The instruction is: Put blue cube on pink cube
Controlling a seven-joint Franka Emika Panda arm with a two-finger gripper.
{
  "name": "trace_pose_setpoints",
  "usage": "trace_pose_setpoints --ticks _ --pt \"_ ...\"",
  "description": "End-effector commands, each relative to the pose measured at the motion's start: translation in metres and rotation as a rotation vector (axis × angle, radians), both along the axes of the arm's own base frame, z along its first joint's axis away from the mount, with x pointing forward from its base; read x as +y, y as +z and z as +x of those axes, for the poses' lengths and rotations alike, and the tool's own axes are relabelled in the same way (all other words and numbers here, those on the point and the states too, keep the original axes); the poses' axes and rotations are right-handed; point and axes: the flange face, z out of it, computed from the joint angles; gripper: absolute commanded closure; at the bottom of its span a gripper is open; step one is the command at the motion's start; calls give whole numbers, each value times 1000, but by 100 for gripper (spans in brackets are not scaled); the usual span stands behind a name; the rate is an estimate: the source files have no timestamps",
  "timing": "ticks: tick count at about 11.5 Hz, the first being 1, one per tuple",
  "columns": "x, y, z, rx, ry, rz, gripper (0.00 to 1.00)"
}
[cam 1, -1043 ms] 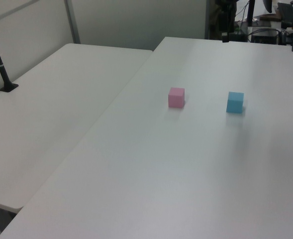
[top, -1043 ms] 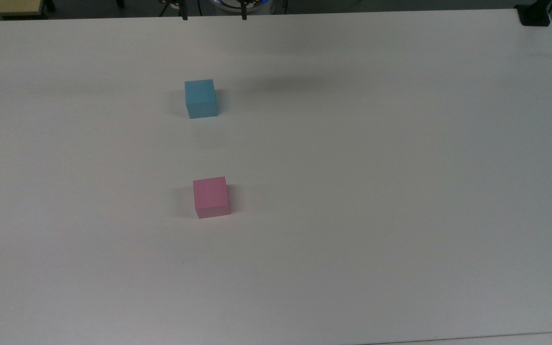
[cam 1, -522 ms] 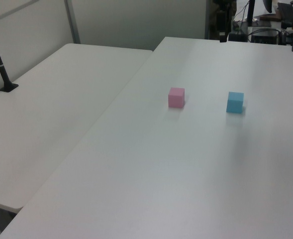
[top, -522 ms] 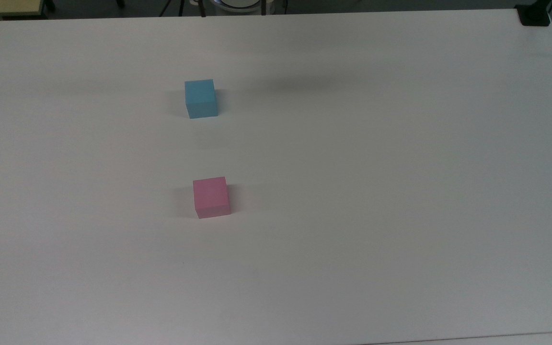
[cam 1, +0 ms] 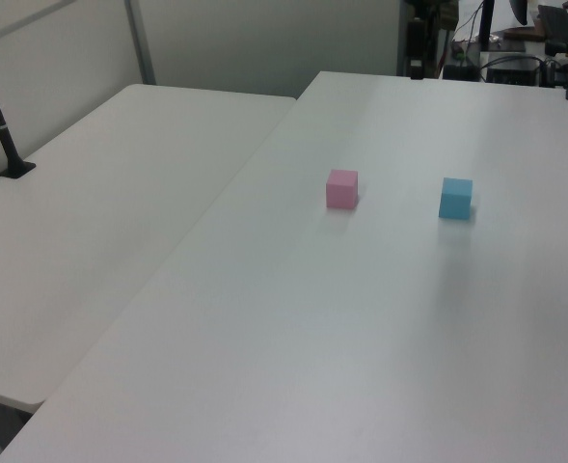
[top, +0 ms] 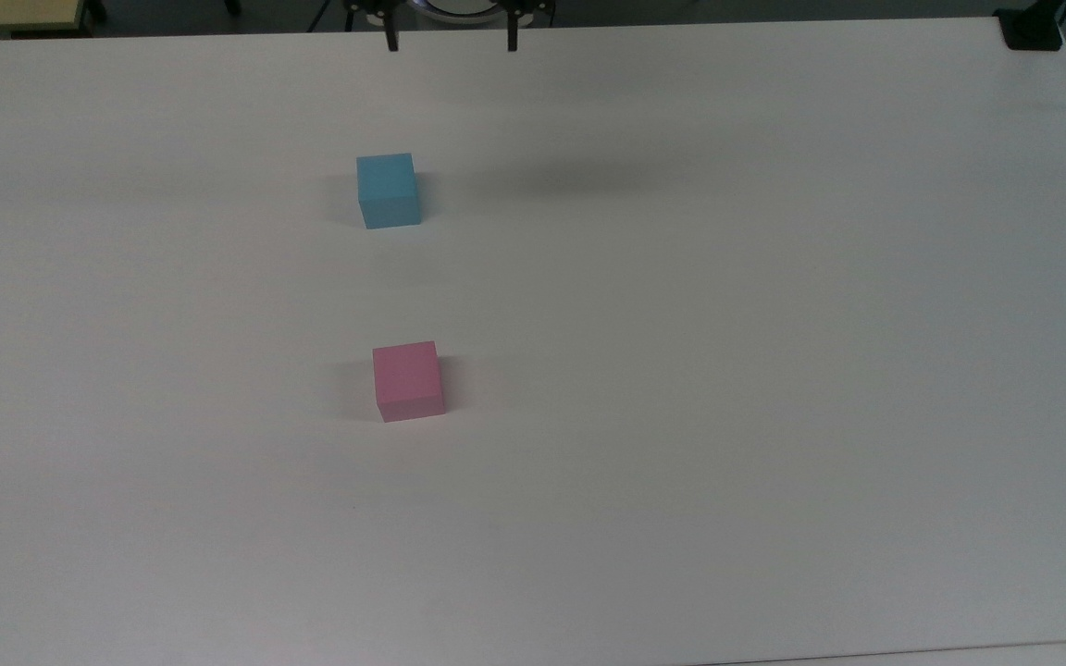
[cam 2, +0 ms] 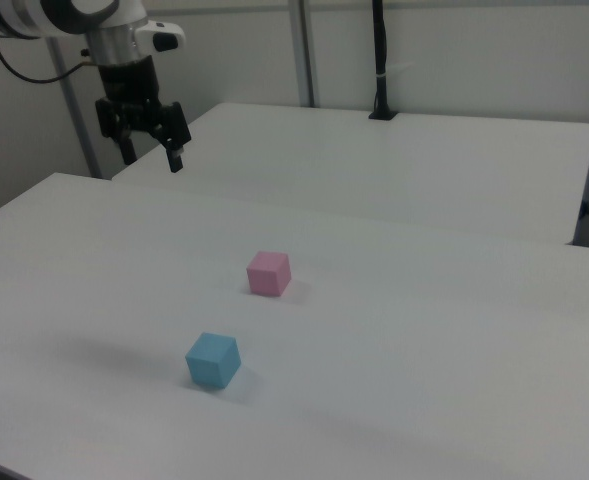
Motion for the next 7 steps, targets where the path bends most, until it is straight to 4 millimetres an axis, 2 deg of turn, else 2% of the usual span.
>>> trace_pose_setpoints --ticks 1,2,3,5,7 --pt "-14 -2 3 -23 -53 -29 0" --pt "-6 -21 7 11 -46 -31 0" --pt "-4 -26 8 21 -45 -25 0" --pt "1 -16 3 21 -39 -13 0" --pt "9 -15 1 34 -26 -11 0"
